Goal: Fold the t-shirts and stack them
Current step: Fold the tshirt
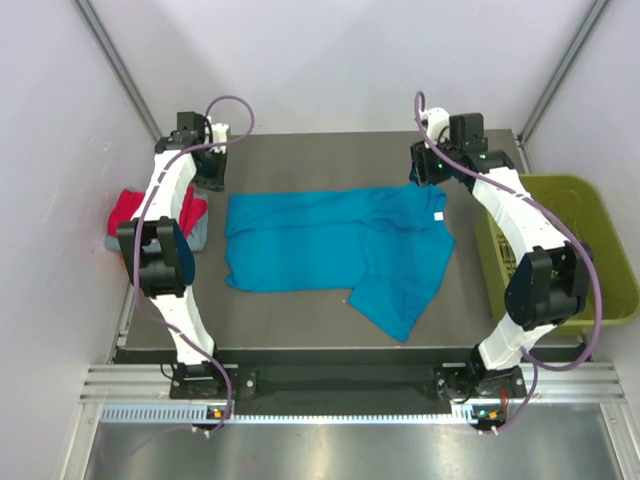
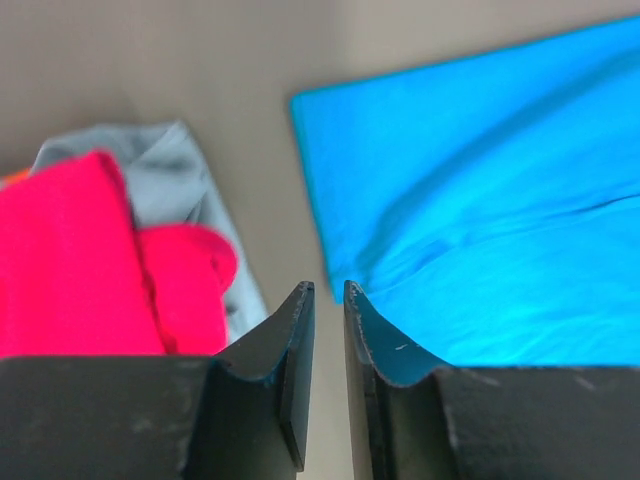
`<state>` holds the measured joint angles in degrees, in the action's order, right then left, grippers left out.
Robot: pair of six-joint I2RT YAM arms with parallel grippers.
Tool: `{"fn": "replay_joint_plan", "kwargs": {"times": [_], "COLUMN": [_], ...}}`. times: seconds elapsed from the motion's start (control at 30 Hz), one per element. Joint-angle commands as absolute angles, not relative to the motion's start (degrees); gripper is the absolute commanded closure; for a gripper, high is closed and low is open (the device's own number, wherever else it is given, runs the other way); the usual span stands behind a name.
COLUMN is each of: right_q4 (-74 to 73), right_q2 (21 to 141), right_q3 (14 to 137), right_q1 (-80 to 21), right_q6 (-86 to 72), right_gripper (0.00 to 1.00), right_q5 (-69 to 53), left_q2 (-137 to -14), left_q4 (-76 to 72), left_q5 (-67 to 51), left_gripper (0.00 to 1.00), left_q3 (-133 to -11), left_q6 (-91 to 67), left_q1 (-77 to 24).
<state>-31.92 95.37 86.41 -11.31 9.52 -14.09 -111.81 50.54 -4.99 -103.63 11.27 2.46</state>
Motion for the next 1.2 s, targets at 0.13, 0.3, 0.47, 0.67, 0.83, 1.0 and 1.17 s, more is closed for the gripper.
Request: {"fn": "replay_joint_plan", "kwargs": {"times": [0.13,0.3,0.47,0.67,0.83,1.0,1.17], "right_q4": [-32.07,-32.96,-34.19,-35.33,-37.26,-37.44,-37.35], "right_q2": [102.98,107.31,110.74,112.32,113.64,114.78,116.8], "right_q3": [91.14,91.15,91.23,90.62,90.18,90.17,90.17], "right_q1": [-18.54,-21.0,-21.53,-22.41,-22.67,-23.47,-23.64], "right_q6": [16.96,18.8,20.21,22.06,23.12,23.2,23.64], "right_gripper": [0.66,0.69,0.7,0.7,0.7,0.7,0.71], "right_q5": [-18.81,-21.09,-21.18,-18.99,-20.12,-19.52,-18.55], "left_q2": [-115.4,-117.94,-117.86,-118.3,-119.44,-120.41,-121.29], "left_q4": [51.41,58.34,61.26,63.1,64.77,64.16,63.9], "left_q5": [-16.34,-22.58,-22.41,-22.5,-21.44,-21.01,-21.01], "left_gripper": [0.77,0.78,0.78,0.81,0.82,0.82,0.83], "left_q3": [-106.09,-106.61,-103.72,-102.31,-101.43,-100.2,-100.89], "left_q6": [6.94,8.0,9.58,9.93,10.72,10.28,9.76], "left_q1": [0.18,-2.02,-2.11,-2.2,-2.64,-2.72,-2.81]}}
